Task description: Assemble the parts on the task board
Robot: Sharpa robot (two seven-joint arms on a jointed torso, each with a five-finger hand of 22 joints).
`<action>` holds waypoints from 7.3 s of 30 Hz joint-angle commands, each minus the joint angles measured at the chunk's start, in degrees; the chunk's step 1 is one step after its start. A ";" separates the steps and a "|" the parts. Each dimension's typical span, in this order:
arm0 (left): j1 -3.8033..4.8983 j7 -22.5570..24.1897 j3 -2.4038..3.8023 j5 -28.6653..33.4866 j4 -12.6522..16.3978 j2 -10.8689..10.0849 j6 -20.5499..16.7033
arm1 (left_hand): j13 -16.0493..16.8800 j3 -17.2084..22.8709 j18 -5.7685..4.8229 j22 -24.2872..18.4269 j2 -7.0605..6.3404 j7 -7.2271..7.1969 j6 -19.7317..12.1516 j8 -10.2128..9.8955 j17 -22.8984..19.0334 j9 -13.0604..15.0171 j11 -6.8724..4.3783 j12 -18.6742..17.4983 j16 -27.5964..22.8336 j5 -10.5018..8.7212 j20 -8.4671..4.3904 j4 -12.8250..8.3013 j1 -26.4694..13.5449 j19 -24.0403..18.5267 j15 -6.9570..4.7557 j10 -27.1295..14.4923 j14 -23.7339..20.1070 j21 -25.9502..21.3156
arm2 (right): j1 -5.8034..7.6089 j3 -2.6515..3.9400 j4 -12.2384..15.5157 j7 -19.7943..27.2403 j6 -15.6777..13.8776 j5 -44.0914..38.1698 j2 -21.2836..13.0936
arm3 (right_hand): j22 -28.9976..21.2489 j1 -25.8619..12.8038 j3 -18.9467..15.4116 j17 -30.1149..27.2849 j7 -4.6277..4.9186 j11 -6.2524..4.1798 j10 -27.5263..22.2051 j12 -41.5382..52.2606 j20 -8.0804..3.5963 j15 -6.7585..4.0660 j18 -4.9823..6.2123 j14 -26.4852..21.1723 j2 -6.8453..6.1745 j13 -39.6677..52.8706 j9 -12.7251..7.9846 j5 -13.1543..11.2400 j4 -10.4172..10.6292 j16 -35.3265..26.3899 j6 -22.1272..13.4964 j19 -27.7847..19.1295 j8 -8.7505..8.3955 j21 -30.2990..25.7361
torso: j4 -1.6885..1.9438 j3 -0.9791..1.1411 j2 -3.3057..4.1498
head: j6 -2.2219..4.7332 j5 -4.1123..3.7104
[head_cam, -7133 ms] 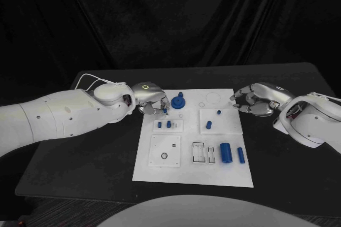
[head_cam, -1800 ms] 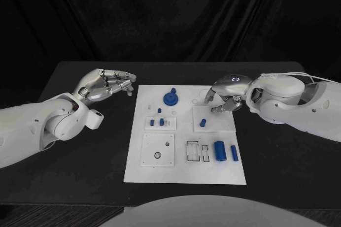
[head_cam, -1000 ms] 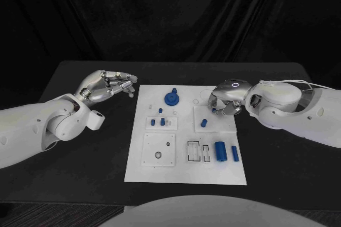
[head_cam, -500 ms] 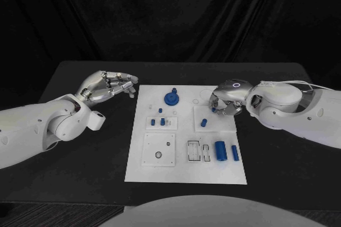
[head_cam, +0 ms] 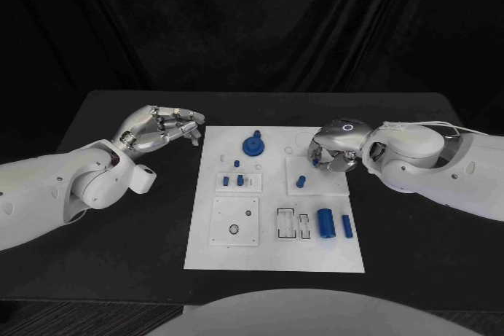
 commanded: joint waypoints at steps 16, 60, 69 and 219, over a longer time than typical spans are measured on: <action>-0.15 3.97 0.05 0.58 -0.04 -0.06 0.80 | -0.22 0.14 -0.24 0.12 0.36 0.49 0.05 0.58 -0.20 -0.03 0.02 0.45 0.08 0.78 0.29 -0.65 0.90 0.03 0.16 -0.55 -0.27 -0.40 | -0.14 -0.02 1.00 2.20 -7.15 1.16 -1.41 | 3.15 1.40 1.07 0.54 -0.14 -0.29 2.97 -1.66 -0.68 -0.51 -0.37 0.75 0.86 -0.87 1.50 -0.09 -1.16 -0.02 2.83 0.62 1.32 2.08 | 0.05 -0.06 -0.06 | -0.01 0.18; -0.20 3.11 0.05 0.58 -0.69 0.86 2.21 | -0.73 0.59 -0.35 0.29 1.26 0.92 -0.49 0.47 -0.68 -0.18 0.36 0.64 -0.11 1.30 0.42 -0.87 1.13 -0.19 0.41 -1.32 -0.78 -0.86 | -2.30 -0.01 8.22 4.02 0.98 0.44 11.47 | 5.63 1.23 1.27 12.66 0.07 -0.07 4.21 -5.38 -0.71 -0.39 -2.21 5.00 1.06 -2.69 1.59 -1.42 -1.21 11.51 2.12 4.14 -0.72 16.13 | 0.41 0.09 -0.11 | -0.01 1.95; -0.22 3.01 0.05 0.58 -0.83 1.04 2.55 | -0.82 0.67 -0.38 0.32 1.39 0.97 -0.57 0.46 -0.76 -0.20 0.41 0.66 -0.16 1.34 0.44 -0.92 1.17 -0.26 0.46 -1.47 -0.91 -0.95 | -3.30 -0.01 7.45 4.07 1.01 -1.36 12.76 | 5.85 1.02 1.32 15.06 0.07 -0.10 4.65 -5.77 -0.70 -0.39 -2.39 5.42 0.92 -2.85 1.48 -1.56 -1.19 13.92 2.20 4.45 -1.10 17.93 | 0.23 0.08 0.19 | -0.01 2.15; -1.48 0.73 0.05 0.59 -1.57 1.13 4.41 | -1.46 0.95 -0.57 0.60 1.72 1.39 -1.37 0.35 -1.29 -0.37 0.70 0.90 -0.24 1.71 0.55 -1.36 1.25 -0.74 0.76 -2.78 -1.58 -1.62 | -1.21 -0.05 8.56 0.38 -0.03 4.63 -0.97 | 4.37 7.46 -11.62 10.55 -0.27 1.99 -5.30 -4.28 0.84 1.16 -1.61 5.24 0.36 -6.47 -7.24 -11.24 12.06 13.30 -6.16 4.91 -2.26 13.44 | -0.02 0.04 -0.03 | -0.01 1.96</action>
